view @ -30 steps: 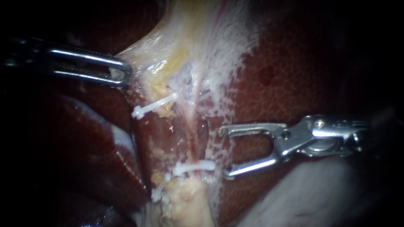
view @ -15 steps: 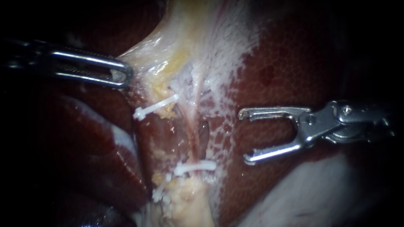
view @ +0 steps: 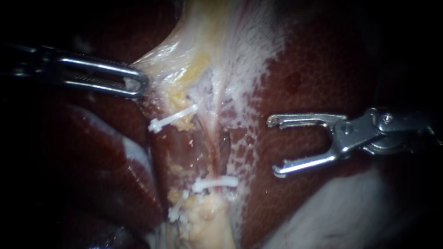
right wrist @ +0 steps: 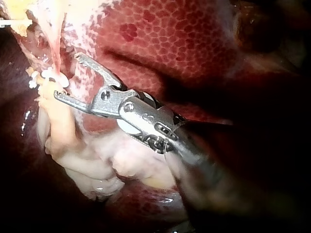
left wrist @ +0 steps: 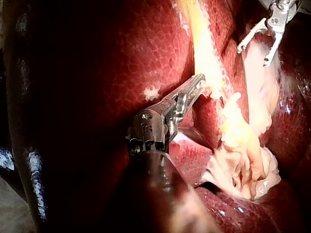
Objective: Going back first clip right tube
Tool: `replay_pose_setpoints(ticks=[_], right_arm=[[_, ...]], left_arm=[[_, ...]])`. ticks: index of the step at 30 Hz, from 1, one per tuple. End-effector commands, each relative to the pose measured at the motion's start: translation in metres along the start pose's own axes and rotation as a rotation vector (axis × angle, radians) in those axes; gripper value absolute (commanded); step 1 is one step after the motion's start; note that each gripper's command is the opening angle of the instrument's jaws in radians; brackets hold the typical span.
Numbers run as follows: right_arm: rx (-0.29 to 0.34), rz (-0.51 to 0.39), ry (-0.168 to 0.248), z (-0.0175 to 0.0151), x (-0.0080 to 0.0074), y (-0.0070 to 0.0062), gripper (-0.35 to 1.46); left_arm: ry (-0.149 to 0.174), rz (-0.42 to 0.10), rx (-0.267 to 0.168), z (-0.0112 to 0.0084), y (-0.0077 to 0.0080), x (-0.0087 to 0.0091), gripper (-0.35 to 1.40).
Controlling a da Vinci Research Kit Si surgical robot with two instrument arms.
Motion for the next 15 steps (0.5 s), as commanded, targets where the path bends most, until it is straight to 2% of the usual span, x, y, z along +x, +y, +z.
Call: replay_pose_setpoints(ticks=[1, 9, 15], right_arm=[[0.001, 0.0, 0.0, -0.0001, 0.0, 0.0, 0.6], [0.003, -0.013, -0.001, -0.0005, -0.0003, -0.0002, 0.6], [0.004, -0.013, -0.001, -0.0006, -0.0003, -0.0002, 0.6]], left_arm=[[0.007, -0.006, -0.002, 0.0003, 0.0002, 0.0002, -0.35], [0.036, -0.015, 0.007, 0.0033, 0.0015, 0.0023, -0.35], [0.057, -0.019, 0.019, 0.0058, 0.0015, 0.0034, -0.35]])
